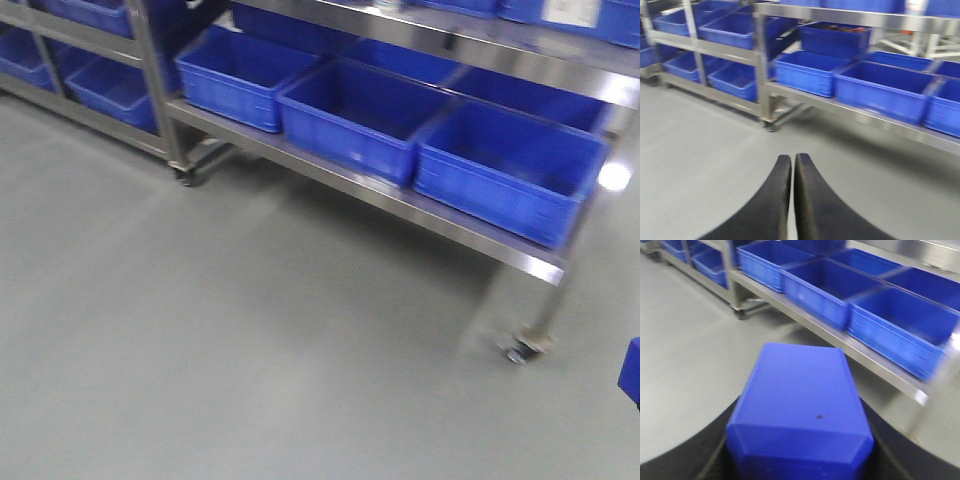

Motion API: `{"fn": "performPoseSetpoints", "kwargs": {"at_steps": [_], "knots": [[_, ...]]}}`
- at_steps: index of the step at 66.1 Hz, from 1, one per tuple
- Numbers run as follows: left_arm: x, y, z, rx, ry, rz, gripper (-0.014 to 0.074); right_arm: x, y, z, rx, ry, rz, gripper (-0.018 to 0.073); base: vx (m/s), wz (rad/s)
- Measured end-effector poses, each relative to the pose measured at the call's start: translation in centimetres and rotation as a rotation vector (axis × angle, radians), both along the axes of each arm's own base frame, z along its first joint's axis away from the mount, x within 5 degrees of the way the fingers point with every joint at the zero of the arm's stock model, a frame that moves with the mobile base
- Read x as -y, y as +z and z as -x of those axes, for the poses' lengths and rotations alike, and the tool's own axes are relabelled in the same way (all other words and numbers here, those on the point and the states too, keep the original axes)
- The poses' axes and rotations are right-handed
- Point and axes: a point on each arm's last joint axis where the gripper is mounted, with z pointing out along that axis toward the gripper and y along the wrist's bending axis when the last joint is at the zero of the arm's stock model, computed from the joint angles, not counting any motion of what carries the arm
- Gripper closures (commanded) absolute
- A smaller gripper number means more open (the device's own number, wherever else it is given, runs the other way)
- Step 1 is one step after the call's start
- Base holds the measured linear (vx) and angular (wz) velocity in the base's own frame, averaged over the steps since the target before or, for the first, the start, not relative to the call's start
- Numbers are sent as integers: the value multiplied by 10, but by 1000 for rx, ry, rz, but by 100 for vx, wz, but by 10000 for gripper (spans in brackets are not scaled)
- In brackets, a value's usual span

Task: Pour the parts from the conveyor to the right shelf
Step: 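Drive down the aisle between the shelves of blue bins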

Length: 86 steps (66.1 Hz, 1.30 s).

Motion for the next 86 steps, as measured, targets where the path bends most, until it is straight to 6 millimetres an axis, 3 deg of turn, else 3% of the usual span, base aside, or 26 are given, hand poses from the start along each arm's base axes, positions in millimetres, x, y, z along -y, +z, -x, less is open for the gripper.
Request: {"fn": "performPoseSetpoints", "kwargs": {"at_steps": [86], "knots": [[0,0,0,0,0,0,603,0,0,0,0,0,0,564,61,58]]}}
